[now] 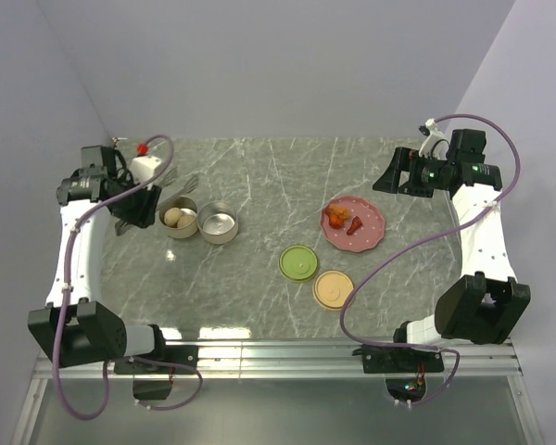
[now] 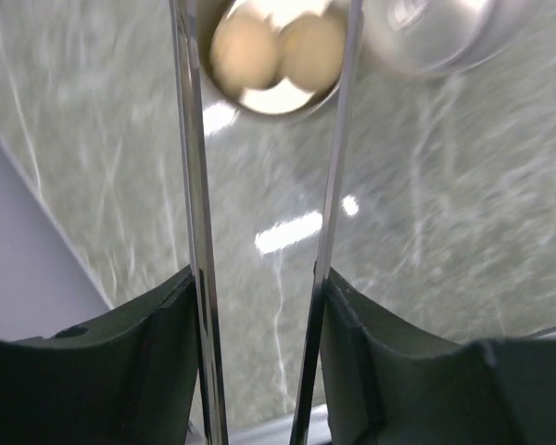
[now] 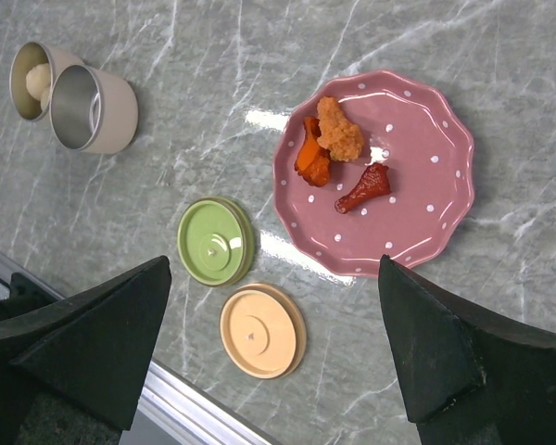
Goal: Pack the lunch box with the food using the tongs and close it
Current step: Place the food into the lunch box, then pick up the food using the clamp
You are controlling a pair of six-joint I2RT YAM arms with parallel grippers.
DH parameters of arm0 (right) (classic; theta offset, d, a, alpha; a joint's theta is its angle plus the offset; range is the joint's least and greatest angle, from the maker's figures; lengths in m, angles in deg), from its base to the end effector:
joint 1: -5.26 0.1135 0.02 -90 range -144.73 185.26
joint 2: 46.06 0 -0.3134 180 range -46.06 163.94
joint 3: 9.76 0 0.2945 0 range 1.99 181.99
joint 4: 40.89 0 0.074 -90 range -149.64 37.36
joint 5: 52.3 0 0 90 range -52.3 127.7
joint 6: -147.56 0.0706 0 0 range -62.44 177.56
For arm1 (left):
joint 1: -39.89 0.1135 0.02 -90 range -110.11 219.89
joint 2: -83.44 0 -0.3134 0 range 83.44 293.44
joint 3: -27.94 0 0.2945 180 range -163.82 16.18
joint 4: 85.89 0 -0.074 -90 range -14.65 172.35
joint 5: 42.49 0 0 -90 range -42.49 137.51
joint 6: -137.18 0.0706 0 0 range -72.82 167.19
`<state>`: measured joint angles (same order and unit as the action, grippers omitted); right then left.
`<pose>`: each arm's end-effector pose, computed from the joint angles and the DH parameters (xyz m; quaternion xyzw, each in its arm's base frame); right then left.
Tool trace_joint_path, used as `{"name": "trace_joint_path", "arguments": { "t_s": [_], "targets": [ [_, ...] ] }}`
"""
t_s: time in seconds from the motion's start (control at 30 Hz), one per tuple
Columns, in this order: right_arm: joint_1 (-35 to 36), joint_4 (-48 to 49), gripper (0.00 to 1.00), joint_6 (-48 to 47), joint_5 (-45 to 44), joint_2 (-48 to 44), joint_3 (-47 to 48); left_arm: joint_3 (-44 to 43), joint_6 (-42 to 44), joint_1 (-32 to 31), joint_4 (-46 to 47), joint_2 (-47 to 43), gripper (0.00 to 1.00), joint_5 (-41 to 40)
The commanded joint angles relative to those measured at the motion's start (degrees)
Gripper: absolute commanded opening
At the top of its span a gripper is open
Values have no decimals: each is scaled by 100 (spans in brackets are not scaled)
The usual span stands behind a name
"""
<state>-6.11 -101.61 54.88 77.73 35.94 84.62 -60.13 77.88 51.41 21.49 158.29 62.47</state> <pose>0.3513 -0.0243 0.3913 -0.0548 0.8849 0.2766 0.3707 0.2948 0.0415 0.3610 0.1932 0.9373 -0.0229 0.2893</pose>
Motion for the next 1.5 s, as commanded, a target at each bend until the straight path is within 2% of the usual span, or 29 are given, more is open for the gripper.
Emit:
{"name": "trace_joint_path", "arguments": {
  "t_s": [0.0,0.13,0.3,0.37,0.53,0.7,0.8,1.0,1.47],
  "targets": [
    [48,-16,100,-101,-39,18,315,-524,-116,-641,13,117,53,402],
    [39,-7,100,-67,-179,-52,324,-936,-520,-1730,250,512,55,463],
    [21,-112,100,-127,-356,-96,412,-1508,-811,-2558,496,1320,56,946],
    [4,-191,100,-163,-382,-53,482,-1781,-881,-2980,671,1671,56,886],
    [-181,-394,100,-286,-215,97,789,-2579,-583,-3910,831,2551,56,438],
    [-391,-569,100,-383,-101,203,808,-3179,-284,-4509,768,3430,56,351],
    [-523,-526,100,-365,4,220,694,-3179,-117,-4790,1146,3650,56,7],
    [-550,-561,100,-409,14,291,658,-3740,33,-5099,1147,4362,56,-230],
    [-603,-622,100,-479,84,387,649,-3909,103,-5266,1331,4899,56,-424]
  ]
}}
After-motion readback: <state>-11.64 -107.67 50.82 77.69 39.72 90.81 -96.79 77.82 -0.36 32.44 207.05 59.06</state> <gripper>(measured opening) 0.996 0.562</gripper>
